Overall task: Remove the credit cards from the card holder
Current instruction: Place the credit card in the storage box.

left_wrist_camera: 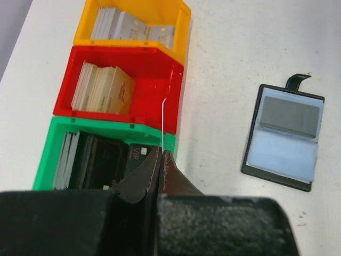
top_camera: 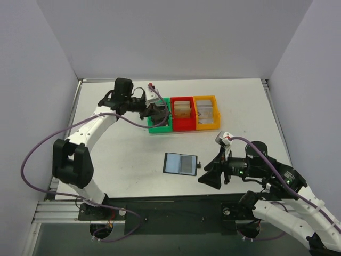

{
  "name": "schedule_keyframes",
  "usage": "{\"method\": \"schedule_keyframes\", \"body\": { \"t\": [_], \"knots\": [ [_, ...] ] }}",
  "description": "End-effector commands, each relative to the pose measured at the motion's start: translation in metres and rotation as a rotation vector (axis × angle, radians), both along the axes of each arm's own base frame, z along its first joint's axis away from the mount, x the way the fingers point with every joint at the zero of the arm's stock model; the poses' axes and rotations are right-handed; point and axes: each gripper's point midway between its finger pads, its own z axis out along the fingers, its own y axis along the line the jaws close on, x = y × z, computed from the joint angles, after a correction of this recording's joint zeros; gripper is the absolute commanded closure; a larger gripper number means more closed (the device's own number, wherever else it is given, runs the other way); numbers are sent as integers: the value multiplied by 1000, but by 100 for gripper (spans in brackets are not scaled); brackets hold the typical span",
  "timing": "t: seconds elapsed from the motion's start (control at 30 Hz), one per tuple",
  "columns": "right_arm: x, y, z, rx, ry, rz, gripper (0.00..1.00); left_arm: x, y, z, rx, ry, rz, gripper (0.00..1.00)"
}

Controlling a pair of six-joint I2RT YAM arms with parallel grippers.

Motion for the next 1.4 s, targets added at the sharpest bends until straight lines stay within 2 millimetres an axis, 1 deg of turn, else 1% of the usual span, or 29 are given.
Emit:
{"method": "schedule_keyframes", "body": {
  "t": [0.0, 0.07, 0.17, 0.4, 0.5, 0.7, 0.87, 1.0, 1.07, 1.13, 1.37],
  "knots": [
    [-3, 2, -8, -13, 30, 23, 41, 9, -12, 4, 61, -83, -206, 100],
    [-5, 3, -9, -16, 36, 30, 41, 16, -13, -6, 119, -73, -224, 100],
    [-6, 4, -9, -18, 47, 40, 41, 24, -9, -22, 218, -68, -221, 100],
    [-5, 8, -17, -39, 74, 57, 41, 41, 4, -39, 333, -87, -208, 100],
    [-6, 11, -23, -50, 95, 70, 42, 49, 3, -47, 359, -81, -213, 100],
    [-6, 12, -26, -57, 101, 80, 42, 59, -3, -66, 426, -80, -221, 100],
    [-6, 11, -28, -61, 106, 78, 42, 69, -3, -79, 469, -88, -207, 100],
    [-4, 12, -29, -66, 105, 71, 42, 77, -5, -85, 479, -105, -202, 100],
    [-4, 12, -29, -68, 106, 70, 42, 81, -5, -91, 492, -109, -200, 100],
    [-3, 12, -30, -73, 108, 68, 42, 83, -5, -101, 505, -103, -204, 100],
    [2, 14, -35, -91, 118, 58, 42, 91, -11, -116, 514, -117, -203, 100]
  ]
}}
